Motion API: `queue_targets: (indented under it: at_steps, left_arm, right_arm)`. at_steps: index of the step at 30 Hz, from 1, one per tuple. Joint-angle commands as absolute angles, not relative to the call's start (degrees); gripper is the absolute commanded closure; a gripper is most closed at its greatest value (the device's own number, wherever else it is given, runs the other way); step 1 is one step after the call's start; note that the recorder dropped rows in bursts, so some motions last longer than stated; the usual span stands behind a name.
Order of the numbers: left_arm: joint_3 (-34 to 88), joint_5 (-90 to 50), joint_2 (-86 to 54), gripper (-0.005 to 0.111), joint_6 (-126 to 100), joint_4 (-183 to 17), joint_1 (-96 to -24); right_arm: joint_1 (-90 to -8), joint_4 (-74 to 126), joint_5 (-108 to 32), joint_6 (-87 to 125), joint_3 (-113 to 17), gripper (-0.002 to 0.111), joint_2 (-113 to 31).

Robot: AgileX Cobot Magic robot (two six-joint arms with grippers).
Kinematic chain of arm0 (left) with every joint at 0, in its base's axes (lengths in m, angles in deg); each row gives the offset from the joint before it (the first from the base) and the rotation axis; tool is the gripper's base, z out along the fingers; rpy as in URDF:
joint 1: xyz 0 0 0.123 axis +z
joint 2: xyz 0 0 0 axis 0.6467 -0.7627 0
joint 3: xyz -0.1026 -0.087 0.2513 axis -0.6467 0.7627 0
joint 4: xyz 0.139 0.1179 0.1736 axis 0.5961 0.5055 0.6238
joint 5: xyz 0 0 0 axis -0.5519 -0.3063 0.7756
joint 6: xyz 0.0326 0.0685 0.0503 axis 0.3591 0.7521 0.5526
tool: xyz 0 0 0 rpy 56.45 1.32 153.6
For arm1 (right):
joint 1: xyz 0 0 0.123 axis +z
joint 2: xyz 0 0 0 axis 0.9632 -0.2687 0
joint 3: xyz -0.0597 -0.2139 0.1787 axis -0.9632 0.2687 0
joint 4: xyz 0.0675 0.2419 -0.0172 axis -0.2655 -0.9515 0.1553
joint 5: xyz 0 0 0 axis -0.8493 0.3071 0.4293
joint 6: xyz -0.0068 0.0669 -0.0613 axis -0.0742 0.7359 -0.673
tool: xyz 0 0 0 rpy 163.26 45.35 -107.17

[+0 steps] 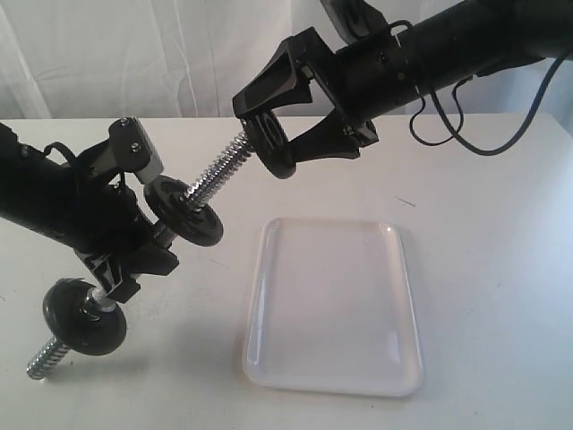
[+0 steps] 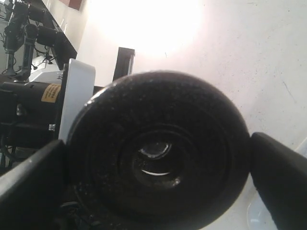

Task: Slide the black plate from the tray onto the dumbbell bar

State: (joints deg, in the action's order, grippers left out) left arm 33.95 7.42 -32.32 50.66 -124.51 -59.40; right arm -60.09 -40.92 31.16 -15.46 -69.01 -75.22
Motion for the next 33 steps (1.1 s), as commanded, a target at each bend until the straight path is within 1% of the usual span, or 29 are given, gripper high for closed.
queue_targets:
  at_steps: [1, 11, 19, 33]
  left_arm:
    - [32.2, 6.5, -29.3, 0.107, 51.0, -132.2, -59.4]
    - [32.2, 6.5, -29.3, 0.107, 51.0, -132.2, -59.4]
    - [32.2, 7.4, -29.3, 0.107, 55.1, -136.9, -59.4]
    - [32.2, 7.5, -29.3, 0.107, 55.6, -136.9, -59.4]
  right_arm:
    - [-60.7, -45.3, 31.7, -16.2, -69.1, 0.108, -74.4]
    - [-60.7, -45.3, 31.7, -16.2, -69.1, 0.108, -74.4]
    - [-60.7, -45.3, 31.7, -16.2, -69.1, 0.108, -74.4]
    - [-60.7, -45.5, 31.7, -16.2, -69.1, 0.108, -74.3]
